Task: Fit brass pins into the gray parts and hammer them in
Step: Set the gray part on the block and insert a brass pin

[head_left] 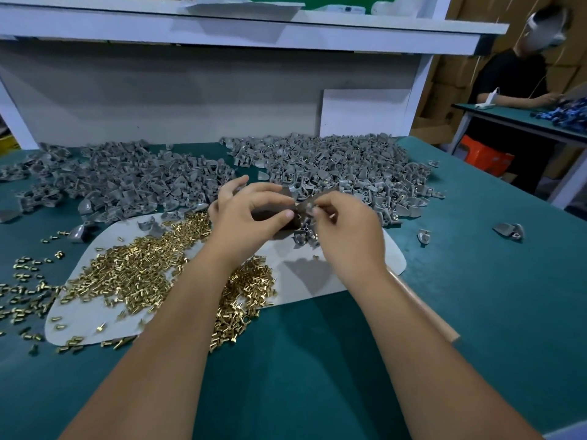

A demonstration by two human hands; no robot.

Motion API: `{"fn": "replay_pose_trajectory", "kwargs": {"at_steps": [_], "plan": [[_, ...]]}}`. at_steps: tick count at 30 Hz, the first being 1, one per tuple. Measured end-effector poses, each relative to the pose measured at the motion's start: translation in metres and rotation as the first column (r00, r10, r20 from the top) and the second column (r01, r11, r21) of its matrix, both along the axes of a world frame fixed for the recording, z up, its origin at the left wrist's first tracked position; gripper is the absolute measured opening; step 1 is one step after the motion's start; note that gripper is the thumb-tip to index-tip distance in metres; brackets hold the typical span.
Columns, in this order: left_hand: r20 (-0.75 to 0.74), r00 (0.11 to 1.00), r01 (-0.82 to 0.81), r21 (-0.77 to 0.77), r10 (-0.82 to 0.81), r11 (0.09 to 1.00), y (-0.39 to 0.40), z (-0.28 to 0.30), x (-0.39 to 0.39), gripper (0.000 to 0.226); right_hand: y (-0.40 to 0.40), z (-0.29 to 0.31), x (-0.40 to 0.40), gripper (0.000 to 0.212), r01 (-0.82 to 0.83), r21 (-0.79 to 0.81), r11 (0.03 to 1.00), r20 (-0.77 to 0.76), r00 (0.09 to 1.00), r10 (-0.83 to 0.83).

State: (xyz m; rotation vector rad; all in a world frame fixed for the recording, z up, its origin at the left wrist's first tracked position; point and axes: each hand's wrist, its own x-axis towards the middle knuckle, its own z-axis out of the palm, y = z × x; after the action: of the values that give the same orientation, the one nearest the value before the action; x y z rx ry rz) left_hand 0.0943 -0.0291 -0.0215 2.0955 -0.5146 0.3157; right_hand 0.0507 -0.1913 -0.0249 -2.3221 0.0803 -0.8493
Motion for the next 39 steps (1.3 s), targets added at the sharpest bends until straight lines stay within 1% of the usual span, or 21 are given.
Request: {"fn": "replay_pose_trajectory", "kwargs": {"at_steps": [3, 6, 8, 11, 14, 17, 20, 22, 23, 25, 26, 28, 30, 32, 34, 35, 37, 39], "plan": [[-0.014, 0.998, -0.068, -0.035, 0.067, 0.997, 0.002, -0.002, 0.001, 0.017, -0.027, 0.013, -0.005, 0.013, 0.224, -0.056, 0.973, -0.034, 0.974, -0.226], [-0.023, 0.994, -0.107, -0.066, 0.105, 0.992, 0.002, -0.003, 0.002, 0.018, -0.053, 0.021, -0.014, 0.017, 0.432, -0.054, 0.9, -0.062, 0.899, -0.434], [-0.023, 0.993, -0.121, -0.08, 0.119, 0.989, 0.002, -0.004, 0.003, 0.023, -0.066, 0.022, -0.019, 0.017, 0.511, -0.108, 0.853, -0.153, 0.839, -0.522], [-0.032, 0.991, -0.135, -0.091, 0.133, 0.987, 0.003, -0.004, 0.004, 0.023, -0.076, 0.02, -0.023, 0.015, 0.544, -0.216, 0.811, -0.333, 0.74, -0.585], [-0.036, 0.988, -0.151, -0.105, 0.148, 0.983, 0.004, -0.005, 0.006, 0.023, -0.086, 0.018, -0.027, 0.012, 0.55, -0.252, 0.796, -0.443, 0.666, -0.6], [-0.042, 0.987, -0.16, -0.121, 0.156, 0.98, 0.005, -0.006, 0.006, 0.023, -0.092, 0.017, -0.031, 0.008, 0.562, -0.237, 0.793, -0.513, 0.621, -0.593], [-0.05, 0.985, -0.17, -0.121, 0.165, 0.978, 0.005, -0.006, 0.006, 0.025, -0.095, 0.017, -0.032, 0.009, 0.581, -0.237, 0.779, -0.506, 0.611, -0.61], [-0.055, 0.984, -0.174, -0.124, 0.168, 0.977, 0.004, -0.006, 0.007, 0.025, -0.096, 0.016, -0.031, 0.021, 0.551, -0.275, 0.788, -0.452, 0.649, -0.612], [-0.061, 0.984, -0.176, -0.128, 0.169, 0.976, 0.004, -0.007, 0.007, 0.026, -0.094, 0.016, -0.029, 0.03, 0.515, -0.268, 0.814, -0.426, 0.695, -0.58], [-0.073, 0.982, -0.182, -0.137, 0.174, 0.974, 0.004, -0.007, 0.007, 0.026, -0.088, 0.016, -0.026, 0.041, 0.404, -0.169, 0.899, -0.422, 0.795, -0.436], [-0.073, 0.981, -0.186, -0.137, 0.178, 0.973, 0.005, -0.007, 0.007, 0.026, -0.085, 0.016, -0.023, 0.04, 0.344, -0.112, 0.932, -0.43, 0.829, -0.358], [-0.07, 0.981, -0.189, -0.135, 0.181, 0.973, 0.005, -0.008, 0.008, 0.026, -0.08, 0.014, -0.019, 0.031, 0.249, -0.047, 0.967, -0.453, 0.858, -0.243], [-0.075, 0.981, -0.189, -0.137, 0.18, 0.972, 0.005, -0.008, 0.008, 0.026, -0.076, 0.015, -0.015, 0.031, 0.179, -0.062, 0.982, -0.499, 0.847, -0.186], [-0.079, 0.978, -0.201, -0.133, 0.192, 0.97, 0.005, -0.008, 0.007, 0.027, -0.072, 0.018, -0.01, 0.044, 0.084, -0.094, 0.992, -0.566, 0.815, -0.123], [-0.077, 0.976, -0.214, -0.129, 0.205, 0.968, 0.005, -0.008, 0.008, 0.027, -0.067, 0.024, -0.003, 0.049, 0.017, -0.133, 0.991, -0.611, 0.786, -0.095], [-0.079, 0.975, -0.217, -0.128, 0.208, 0.968, 0.005, -0.007, 0.008, 0.027, -0.065, 0.027, 0.002, 0.047, -0.006, -0.15, 0.989, -0.626, 0.774, -0.091], [-0.079, 0.973, -0.224, -0.127, 0.215, 0.966, 0.005, -0.007, 0.007, 0.026, -0.062, 0.032, 0.012, 0.041, -0.031, -0.136, 0.99, -0.665, 0.743, -0.068], [-0.071, 0.972, -0.233, -0.128, 0.225, 0.964, 0.005, -0.007, 0.007, 0.026, -0.062, 0.034, 0.023, 0.029, -0.03, -0.122, 0.992, -0.701, 0.71, -0.064]]}}
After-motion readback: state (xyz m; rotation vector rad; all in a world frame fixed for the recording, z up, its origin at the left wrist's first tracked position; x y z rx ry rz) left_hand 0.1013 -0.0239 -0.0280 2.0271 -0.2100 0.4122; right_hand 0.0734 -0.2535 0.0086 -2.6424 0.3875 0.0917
